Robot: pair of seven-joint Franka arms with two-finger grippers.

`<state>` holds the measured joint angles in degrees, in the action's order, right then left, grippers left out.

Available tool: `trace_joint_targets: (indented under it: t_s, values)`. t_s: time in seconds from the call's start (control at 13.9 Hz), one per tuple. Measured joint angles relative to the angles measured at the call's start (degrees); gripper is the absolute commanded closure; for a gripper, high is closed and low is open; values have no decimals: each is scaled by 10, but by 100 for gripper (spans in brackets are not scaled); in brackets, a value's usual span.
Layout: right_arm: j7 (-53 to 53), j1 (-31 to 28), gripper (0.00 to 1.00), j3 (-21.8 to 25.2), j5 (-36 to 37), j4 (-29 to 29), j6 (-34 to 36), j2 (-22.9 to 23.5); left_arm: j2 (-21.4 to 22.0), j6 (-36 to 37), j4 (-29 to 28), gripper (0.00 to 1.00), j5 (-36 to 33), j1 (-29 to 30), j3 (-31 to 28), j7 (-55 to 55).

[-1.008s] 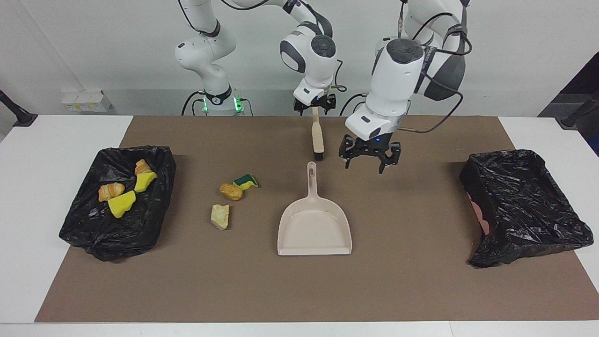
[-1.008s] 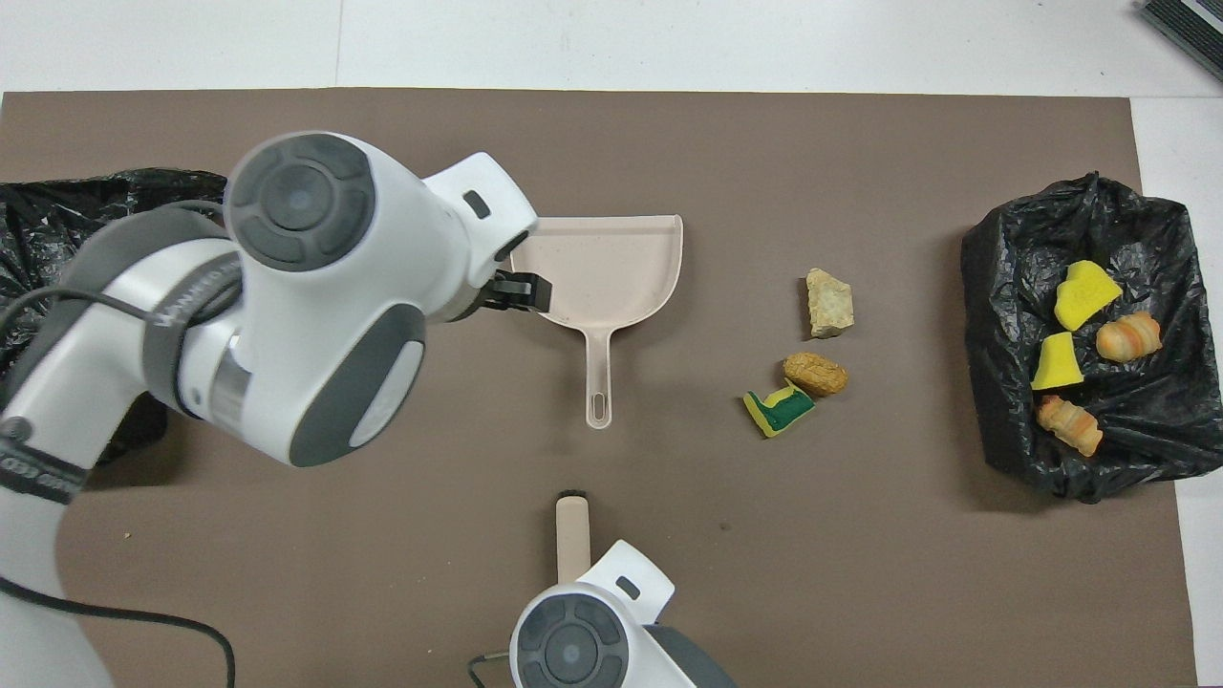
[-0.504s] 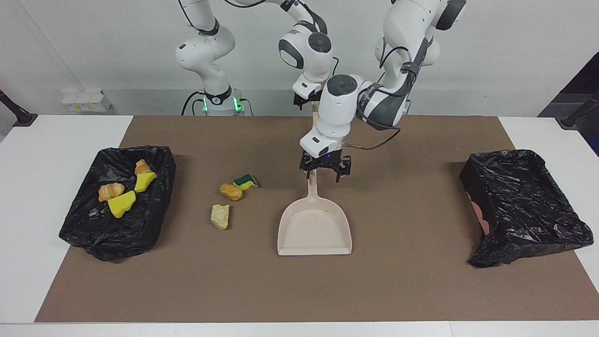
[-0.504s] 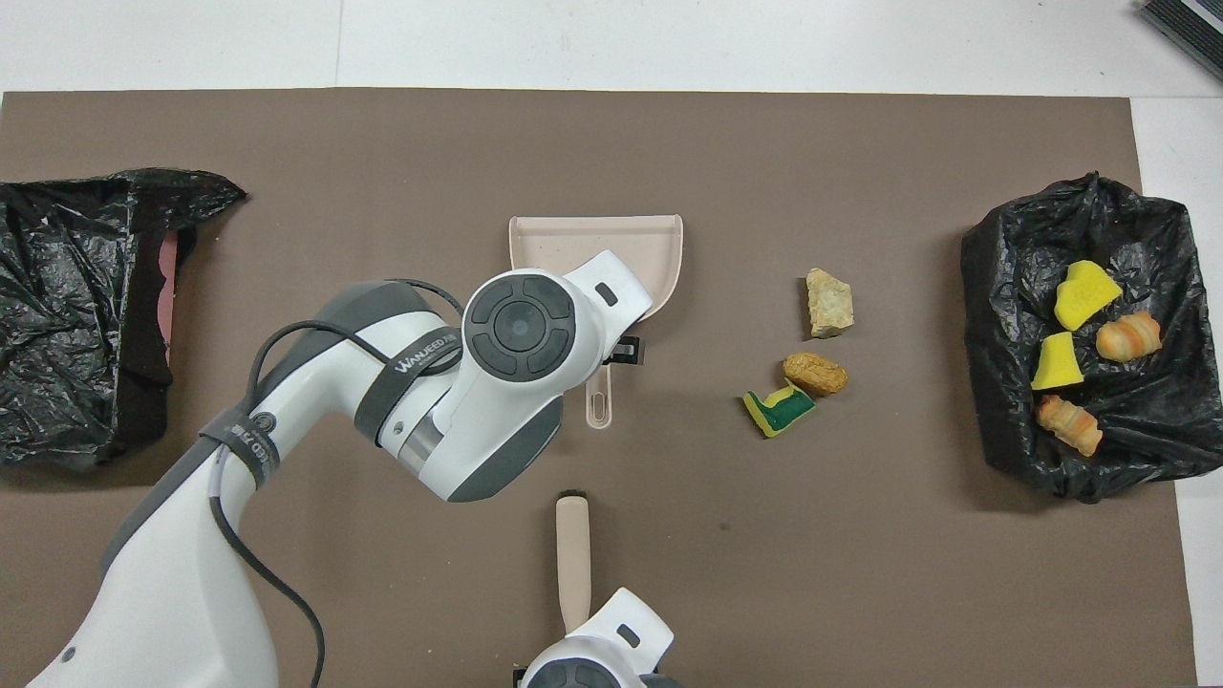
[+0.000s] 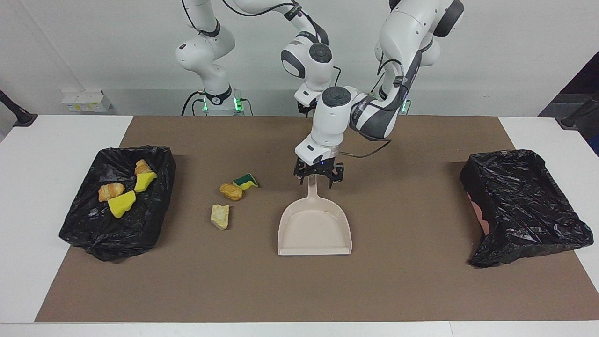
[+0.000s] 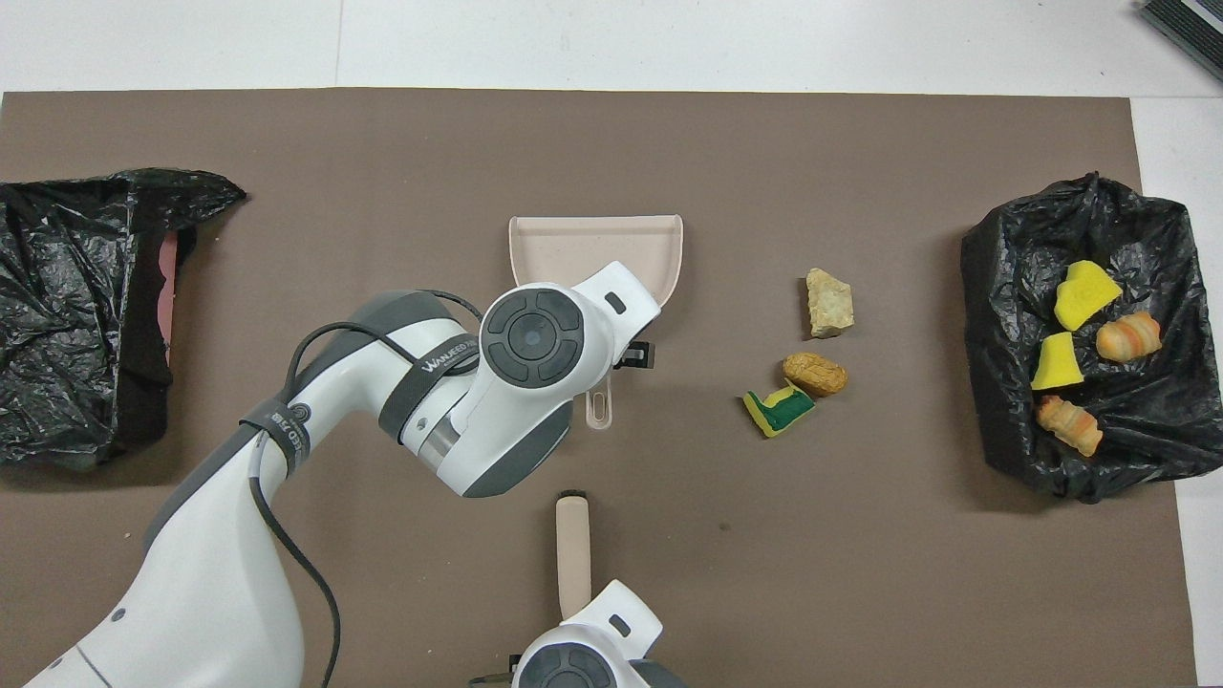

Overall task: Sweep and dump trash in bin
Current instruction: 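Grasp the dustpan with the left gripper while the right gripper grasps the brush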

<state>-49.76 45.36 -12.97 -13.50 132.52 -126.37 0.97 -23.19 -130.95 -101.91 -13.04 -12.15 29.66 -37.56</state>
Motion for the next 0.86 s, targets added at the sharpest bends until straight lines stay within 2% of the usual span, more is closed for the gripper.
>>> trace_joint_targets:
  t_s: [0.14,0.22,0.29,0.36,0.43,0.65,0.86]
  values:
    - [0,2,55,0,0,-1,0,1,-5,-1,-1,0,-1,-1,0,-1]
    - [-1,4,64,0,0,-2,1,1,-6,-1,-2,1,-2,-1,0,-1]
    - [-1,5,92,0,0,-3,2,1,-8,-1,-5,27,-2,-1,0,-1]
    - [-1,6,100,0,0,-4,3,1,-8,-1,-9,40,-2,-1,1,-1]
    - [-1,7,100,0,0,-4,3,1,-9,-1,-16,56,-2,-2,5,-1]
    - [-1,5,100,3,0,-6,13,0,-9,-1,-22,92,-3,-2,12,-1]
    - [3,-31,100,6,0,-17,92,-27,-7,-2,-15,98,-4,1,11,0]
